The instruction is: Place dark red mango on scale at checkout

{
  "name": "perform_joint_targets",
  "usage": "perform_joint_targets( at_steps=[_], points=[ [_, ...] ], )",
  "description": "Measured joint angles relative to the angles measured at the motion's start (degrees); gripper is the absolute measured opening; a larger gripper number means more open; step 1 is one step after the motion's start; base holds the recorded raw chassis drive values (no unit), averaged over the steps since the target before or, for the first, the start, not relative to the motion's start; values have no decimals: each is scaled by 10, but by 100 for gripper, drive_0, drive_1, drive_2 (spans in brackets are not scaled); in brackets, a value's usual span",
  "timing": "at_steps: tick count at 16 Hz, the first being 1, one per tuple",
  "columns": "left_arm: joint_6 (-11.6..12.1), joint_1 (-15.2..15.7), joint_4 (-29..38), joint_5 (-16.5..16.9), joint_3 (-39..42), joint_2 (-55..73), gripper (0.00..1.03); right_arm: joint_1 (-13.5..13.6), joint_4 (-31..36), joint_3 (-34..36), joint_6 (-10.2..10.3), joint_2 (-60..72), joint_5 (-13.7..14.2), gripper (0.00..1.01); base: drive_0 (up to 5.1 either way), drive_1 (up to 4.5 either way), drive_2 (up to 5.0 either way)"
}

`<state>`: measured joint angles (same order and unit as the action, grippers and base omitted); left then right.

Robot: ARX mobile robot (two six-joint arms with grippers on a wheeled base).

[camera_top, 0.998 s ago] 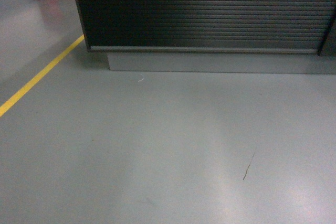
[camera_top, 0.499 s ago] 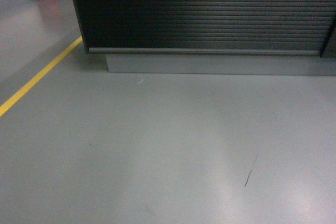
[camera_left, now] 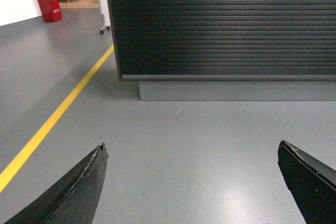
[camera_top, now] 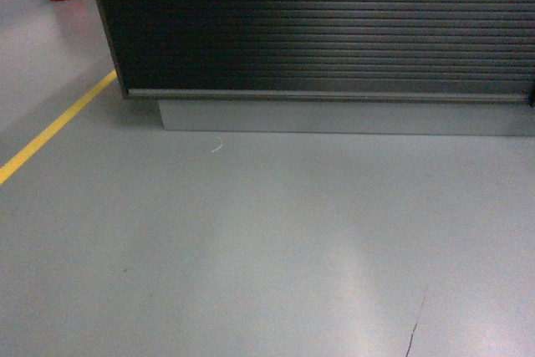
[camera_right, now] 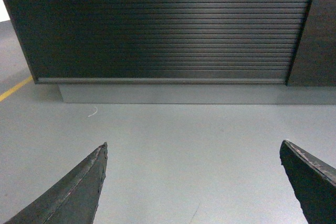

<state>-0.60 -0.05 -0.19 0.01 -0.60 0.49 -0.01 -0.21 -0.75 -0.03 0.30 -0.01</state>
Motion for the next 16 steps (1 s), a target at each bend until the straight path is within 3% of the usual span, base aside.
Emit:
perform_joint_targets(
  at_steps=[16],
  points=[
    [0,0,0,0,0,0,98,0,0,0,0,0,0,98,-9,189,-207]
  ],
)
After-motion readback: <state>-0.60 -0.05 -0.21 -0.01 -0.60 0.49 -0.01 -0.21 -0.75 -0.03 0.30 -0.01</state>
